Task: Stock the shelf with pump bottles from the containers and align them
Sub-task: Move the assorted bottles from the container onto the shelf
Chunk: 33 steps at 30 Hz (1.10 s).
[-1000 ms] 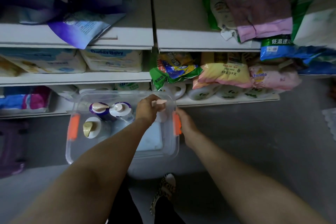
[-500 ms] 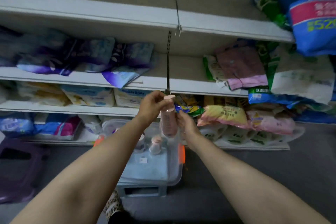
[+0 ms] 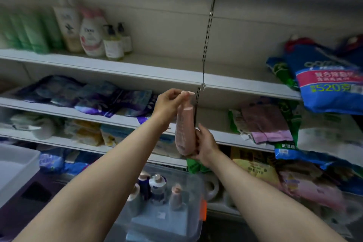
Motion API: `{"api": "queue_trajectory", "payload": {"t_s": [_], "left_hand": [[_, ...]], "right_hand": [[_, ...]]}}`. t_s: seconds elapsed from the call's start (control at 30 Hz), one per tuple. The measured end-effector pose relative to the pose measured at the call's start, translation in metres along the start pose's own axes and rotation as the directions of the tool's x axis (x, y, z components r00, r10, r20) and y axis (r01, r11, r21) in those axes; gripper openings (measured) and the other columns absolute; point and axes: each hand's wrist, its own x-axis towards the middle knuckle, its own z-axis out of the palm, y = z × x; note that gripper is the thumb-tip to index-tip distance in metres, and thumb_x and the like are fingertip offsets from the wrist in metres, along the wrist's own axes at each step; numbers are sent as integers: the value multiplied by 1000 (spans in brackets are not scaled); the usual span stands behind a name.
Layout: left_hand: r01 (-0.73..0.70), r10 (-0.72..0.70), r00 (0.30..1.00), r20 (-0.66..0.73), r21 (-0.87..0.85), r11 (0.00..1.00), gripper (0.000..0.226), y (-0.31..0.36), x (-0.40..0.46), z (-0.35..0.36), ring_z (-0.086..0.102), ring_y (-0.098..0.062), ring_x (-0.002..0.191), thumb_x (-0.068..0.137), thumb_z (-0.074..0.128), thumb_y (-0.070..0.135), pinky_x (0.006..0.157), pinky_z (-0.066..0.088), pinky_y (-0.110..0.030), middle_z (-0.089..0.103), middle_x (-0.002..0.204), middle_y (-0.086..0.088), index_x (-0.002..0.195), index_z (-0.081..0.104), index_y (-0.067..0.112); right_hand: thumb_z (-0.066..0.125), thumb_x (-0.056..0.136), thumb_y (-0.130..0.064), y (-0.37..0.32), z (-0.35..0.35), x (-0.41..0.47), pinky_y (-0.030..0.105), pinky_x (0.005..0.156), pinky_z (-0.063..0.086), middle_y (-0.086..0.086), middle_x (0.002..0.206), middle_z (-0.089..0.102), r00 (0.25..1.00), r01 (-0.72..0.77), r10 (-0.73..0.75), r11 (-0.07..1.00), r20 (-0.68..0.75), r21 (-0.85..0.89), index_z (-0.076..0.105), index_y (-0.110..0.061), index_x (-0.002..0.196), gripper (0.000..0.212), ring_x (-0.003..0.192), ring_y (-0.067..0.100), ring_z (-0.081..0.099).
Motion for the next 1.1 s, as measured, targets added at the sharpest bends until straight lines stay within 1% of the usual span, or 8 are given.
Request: {"api": "queue_trajectory", "payload": {"t_s": [0.17,0.3,0.37,0.47,0.63,0.77,0.9,1.1], "left_hand": [[-57,51,981,-186,-29,998,29,29,7,1,68,-21,98,93,64,40,85,56,-39,72,101,-2,109,68,16],[-130,137,978,-159,59,990,55,26,3,3,62,-8,106,87,72,40,89,51,-30,63,118,10,135,49,29],[-132,147,980,-132,116,984,77,18,3,-2,57,-10,115,83,76,39,96,49,-34,56,133,9,147,34,36],[-99,115,989,-93,169,981,91,8,4,-9,54,-16,123,80,78,39,104,47,-45,52,141,4,153,24,38],[-76,97,992,-86,215,974,82,9,19,-26,63,-17,107,78,81,36,93,54,-46,65,119,-1,147,37,39],[-32,46,993,-108,131,991,70,19,48,-58,68,-20,103,78,82,27,89,56,-44,69,114,-5,139,49,25],[-47,55,992,-116,67,997,44,28,81,-88,70,-19,98,82,79,26,91,56,-49,72,109,-8,119,56,18],[-59,68,997,-41,208,976,48,35,134,-134,71,-25,94,85,76,24,83,59,-50,72,104,-10,130,59,27]], "right_hand": [[34,94,-72,-28,30,-9,38,90,53,13,100,77,998,52,-55,996,38,69,72,-13,109,72,103,32,67],[35,89,-76,-45,49,-5,31,67,56,10,89,78,996,83,-85,994,32,69,77,-12,100,77,77,25,76],[33,89,-76,-53,55,-1,34,72,55,9,88,78,991,124,-127,990,39,67,79,-13,92,77,79,24,76],[31,90,-76,-65,65,4,40,77,54,9,92,78,987,162,-162,986,11,33,78,-15,99,77,91,28,70],[32,93,-71,-87,83,23,35,64,56,1,74,77,977,211,-210,976,-20,53,77,-20,91,68,72,22,72],[34,92,-71,-106,103,40,49,84,53,6,96,77,969,247,-246,967,-21,67,75,-19,106,67,99,28,67],[35,92,-71,-127,136,57,43,67,53,7,90,77,960,278,-278,959,-21,60,76,-20,98,66,93,27,68],[37,92,-70,-147,186,89,44,71,56,4,100,74,940,342,-342,939,-14,27,72,-23,104,60,92,23,70]]}}
